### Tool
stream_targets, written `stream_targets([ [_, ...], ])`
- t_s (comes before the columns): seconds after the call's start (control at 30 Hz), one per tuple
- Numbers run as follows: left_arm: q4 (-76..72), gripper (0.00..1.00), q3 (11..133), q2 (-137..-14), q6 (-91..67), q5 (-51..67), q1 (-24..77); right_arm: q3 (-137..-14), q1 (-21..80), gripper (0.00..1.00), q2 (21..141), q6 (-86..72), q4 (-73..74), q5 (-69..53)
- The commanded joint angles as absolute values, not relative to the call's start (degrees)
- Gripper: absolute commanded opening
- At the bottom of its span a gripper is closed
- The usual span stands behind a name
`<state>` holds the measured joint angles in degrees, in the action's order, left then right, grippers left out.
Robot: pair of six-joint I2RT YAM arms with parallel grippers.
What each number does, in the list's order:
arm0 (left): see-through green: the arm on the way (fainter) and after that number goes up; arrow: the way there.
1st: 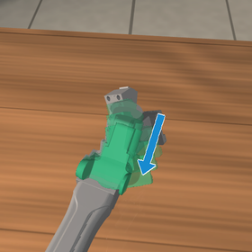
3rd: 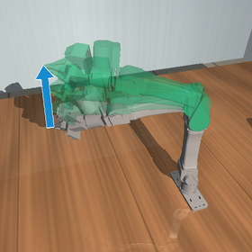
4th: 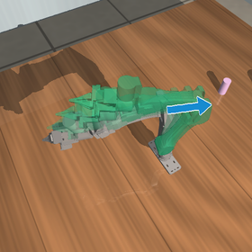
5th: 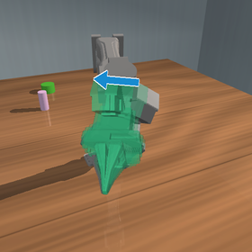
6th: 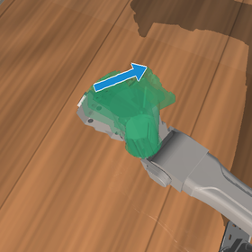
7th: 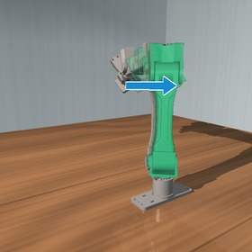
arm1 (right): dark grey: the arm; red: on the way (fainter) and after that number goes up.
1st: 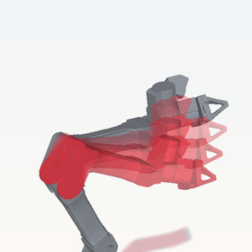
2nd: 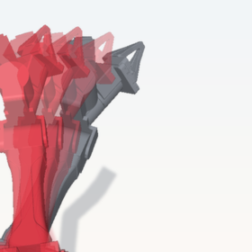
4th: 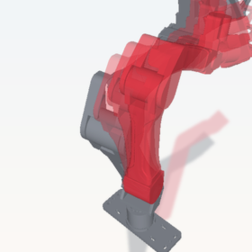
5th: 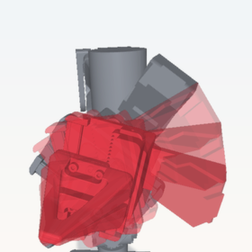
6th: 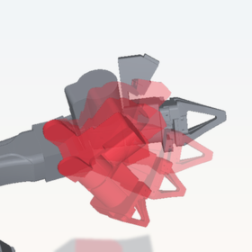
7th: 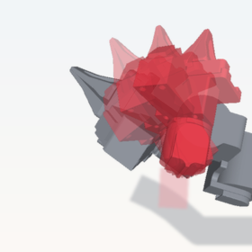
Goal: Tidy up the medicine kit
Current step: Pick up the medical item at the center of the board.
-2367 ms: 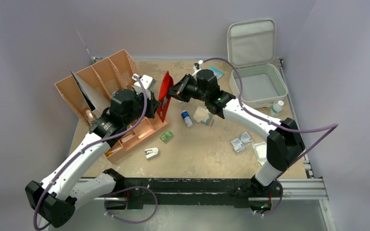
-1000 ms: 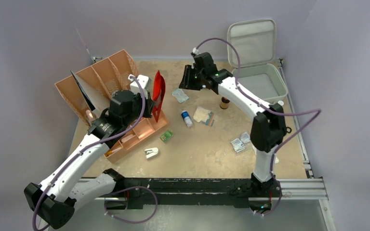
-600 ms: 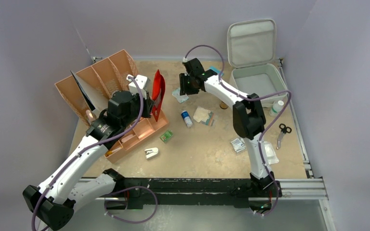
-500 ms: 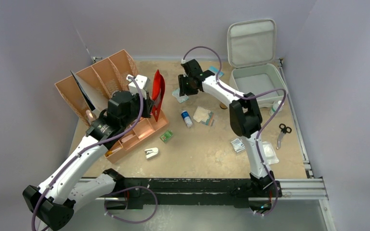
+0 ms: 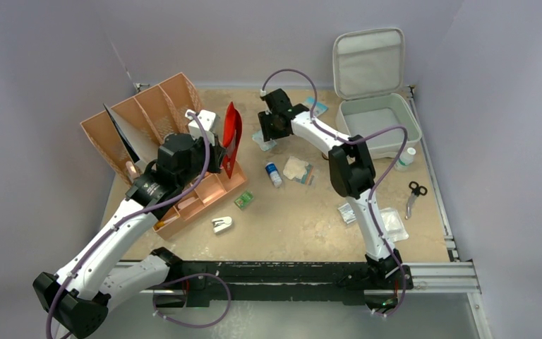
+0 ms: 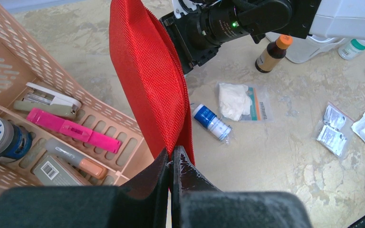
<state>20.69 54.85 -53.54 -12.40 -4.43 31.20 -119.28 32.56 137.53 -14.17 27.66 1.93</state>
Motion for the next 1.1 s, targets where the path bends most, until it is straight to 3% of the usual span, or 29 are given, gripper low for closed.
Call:
stream_targets([
  [0.0,18.5,0.00,56.6,-52.9,-11.7,-3.7,31.2,-121.6,32.7,0.50,139.0,-9.4,25.9,5.4],
  [0.33,18.4,0.00,56.6,-53.8,-11.8,-3.0,31.3,-121.0,32.8,0.44,141.2,-7.3,26.2,6.6],
  [0.6,18.4,0.00,56.6,-53.6,-11.7,-3.3,31.2,-117.7,33.7,0.31,139.7,-6.3,24.8,6.6],
  [0.9,18.7,0.00,56.6,-53.9,-11.5,-3.8,31.3,-114.7,33.7,0.00,135.1,-9.5,25.1,5.3],
  [1.07,18.4,0.00,56.2,-53.7,-11.5,-4.4,31.3,-112.3,33.6,0.00,128.5,-10.1,24.2,6.4],
])
